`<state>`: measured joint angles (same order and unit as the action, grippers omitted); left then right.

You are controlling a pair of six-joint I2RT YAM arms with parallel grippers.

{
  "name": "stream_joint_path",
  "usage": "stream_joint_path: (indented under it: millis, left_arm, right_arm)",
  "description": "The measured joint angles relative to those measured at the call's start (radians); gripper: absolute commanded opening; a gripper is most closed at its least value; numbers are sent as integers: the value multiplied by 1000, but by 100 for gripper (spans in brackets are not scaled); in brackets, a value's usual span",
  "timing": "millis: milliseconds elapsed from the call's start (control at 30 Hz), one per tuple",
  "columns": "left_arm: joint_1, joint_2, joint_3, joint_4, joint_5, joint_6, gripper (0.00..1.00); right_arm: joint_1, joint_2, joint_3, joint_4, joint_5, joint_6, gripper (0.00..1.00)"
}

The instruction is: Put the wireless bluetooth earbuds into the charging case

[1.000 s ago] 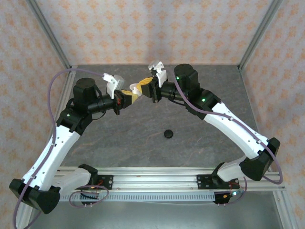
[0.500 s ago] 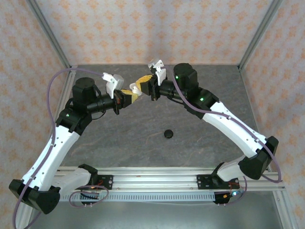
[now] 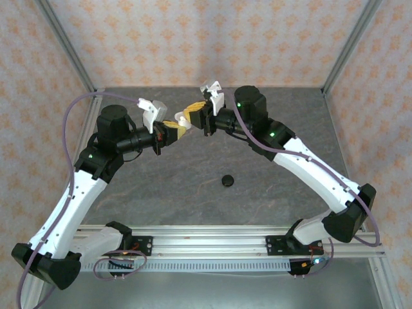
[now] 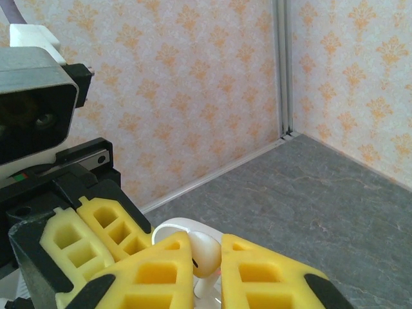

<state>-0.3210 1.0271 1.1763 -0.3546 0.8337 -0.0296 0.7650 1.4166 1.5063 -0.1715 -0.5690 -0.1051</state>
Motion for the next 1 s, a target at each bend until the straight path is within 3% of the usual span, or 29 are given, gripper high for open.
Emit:
stream_joint_path:
  millis: [867, 933, 1000]
  left_arm:
    - [0, 8, 9, 0, -3, 1, 0]
    - [0, 12, 9, 0, -3, 1, 0]
    - [0, 15, 10, 0, -3, 1, 0]
  right_arm:
    - [0, -32, -51, 18, -34, 83, 14]
    - [0, -32, -55, 16, -34, 86, 16]
    - [0, -32, -55, 16, -34, 91, 24]
